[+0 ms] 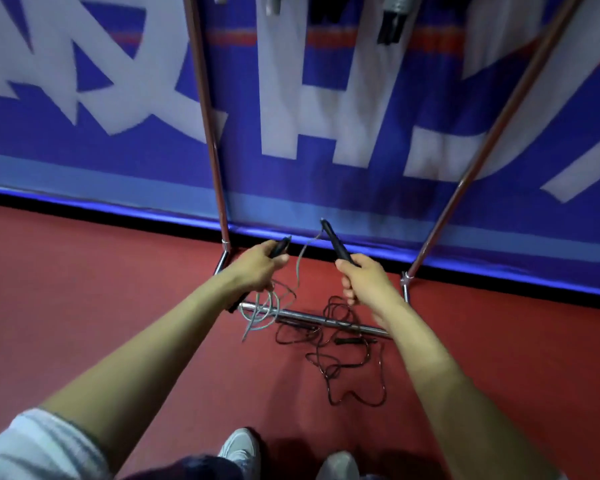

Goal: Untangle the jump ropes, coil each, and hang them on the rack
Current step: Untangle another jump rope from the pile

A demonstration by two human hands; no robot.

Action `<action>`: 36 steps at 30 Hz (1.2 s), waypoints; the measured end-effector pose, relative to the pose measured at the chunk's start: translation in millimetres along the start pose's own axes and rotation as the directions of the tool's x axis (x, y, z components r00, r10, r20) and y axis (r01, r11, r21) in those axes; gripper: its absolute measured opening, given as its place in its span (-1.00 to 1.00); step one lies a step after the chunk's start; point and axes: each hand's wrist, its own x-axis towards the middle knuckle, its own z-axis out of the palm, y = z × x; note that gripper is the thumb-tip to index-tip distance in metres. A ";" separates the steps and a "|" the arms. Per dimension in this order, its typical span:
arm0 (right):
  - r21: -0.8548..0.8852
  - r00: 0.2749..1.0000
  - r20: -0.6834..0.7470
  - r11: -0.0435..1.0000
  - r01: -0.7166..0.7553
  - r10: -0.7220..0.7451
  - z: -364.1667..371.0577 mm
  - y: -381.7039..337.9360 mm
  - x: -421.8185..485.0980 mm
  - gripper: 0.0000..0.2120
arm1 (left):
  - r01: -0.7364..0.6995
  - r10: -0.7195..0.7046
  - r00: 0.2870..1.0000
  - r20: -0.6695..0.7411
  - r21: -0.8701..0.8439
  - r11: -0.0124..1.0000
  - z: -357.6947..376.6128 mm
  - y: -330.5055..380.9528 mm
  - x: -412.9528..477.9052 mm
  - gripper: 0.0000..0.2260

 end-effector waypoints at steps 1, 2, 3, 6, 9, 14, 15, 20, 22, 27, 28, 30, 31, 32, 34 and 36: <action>0.078 1.000 -0.002 0.997 0.016 -0.016 -3.0 -11.2 -13.8 -0.80 | -0.055 0.057 0.998 -0.037 0.053 0.997 -4.5 14.9 -8.8 -0.96; 0.134 0.999 -0.008 0.990 0.041 -0.040 -4.9 -20.5 -26.4 -0.80 | -0.090 0.094 0.991 -0.092 0.049 0.995 -8.0 27.4 -16.6 -0.96; 0.180 0.997 -0.021 0.981 0.077 -0.075 -5.9 -28.1 -39.4 -0.81 | -0.104 0.097 0.984 -0.152 -0.036 0.994 -10.2 39.3 -25.5 -0.93; 0.313 0.975 -0.112 0.924 0.219 -0.193 -3.1 -39.8 -73.2 -0.83 | -0.126 0.012 0.975 -0.224 -0.500 0.857 -9.1 72.8 -56.8 -0.88; 0.440 0.936 -0.227 0.830 0.344 -0.268 4.9 -33.7 -102.1 -0.79 | -0.107 0.019 0.993 -0.115 -0.833 0.543 5.5 87.2 -87.8 -0.84; 0.348 0.920 -0.172 0.852 0.390 -0.351 15.7 -15.2 -110.9 -0.82 | -0.035 0.028 0.999 -0.025 -0.903 0.428 39.1 64.9 -96.8 -0.84; 0.286 0.922 -0.160 0.877 0.386 -0.353 17.4 -11.1 -107.0 -0.83 | -0.009 0.023 1.000 0.000 -0.909 0.417 40.9 63.1 -91.7 -0.84; 0.221 0.967 -0.042 0.941 0.255 -0.252 18.5 -9.2 -90.6 -0.89 | 0.057 0.045 0.994 0.095 -0.848 0.526 39.1 60.0 -64.0 -0.86; 0.283 0.972 -0.002 0.932 0.225 -0.234 12.9 -13.6 -85.7 -0.92 | 0.027 0.058 0.995 0.078 -0.796 0.605 42.3 59.8 -59.7 -0.87; 0.391 0.965 0.164 0.911 0.128 -0.206 -0.2 -14.4 -85.4 -0.88 | -0.043 0.078 0.997 -0.004 -0.860 0.508 36.4 59.4 -55.7 -0.91; 0.391 0.960 0.193 0.913 0.116 -0.204 -0.8 -13.8 -85.8 -0.87 | -0.049 0.086 0.996 -0.008 -0.873 0.485 33.8 58.6 -55.5 -0.90; 0.406 0.948 0.246 0.910 0.088 -0.201 -0.6 -12.6 -86.7 -0.87 | -0.057 0.113 0.994 -0.004 -0.882 0.468 28.7 58.6 -56.1 -0.87; 0.419 0.943 0.267 0.905 0.073 -0.200 -0.1 -12.8 -87.3 -0.87 | -0.056 0.122 0.992 0.002 -0.884 0.465 27.1 59.2 -57.1 -0.84; 0.431 0.937 0.288 0.900 0.060 -0.200 0.5 -14.0 -88.6 -0.87 | -0.051 0.130 0.991 0.011 -0.885 0.462 26.5 60.4 -58.8 -0.82; 0.459 0.924 0.338 0.889 0.006 -0.181 2.6 -15.2 -90.7 -0.89 | -0.045 0.152 0.988 0.038 -0.862 0.505 27.8 62.3 -62.3 -0.78; 0.494 0.909 0.389 0.867 -0.068 -0.150 6.6 -14.4 -91.7 -0.86 | -0.055 0.184 0.980 0.071 -0.798 0.600 28.3 62.9 -67.4 -0.80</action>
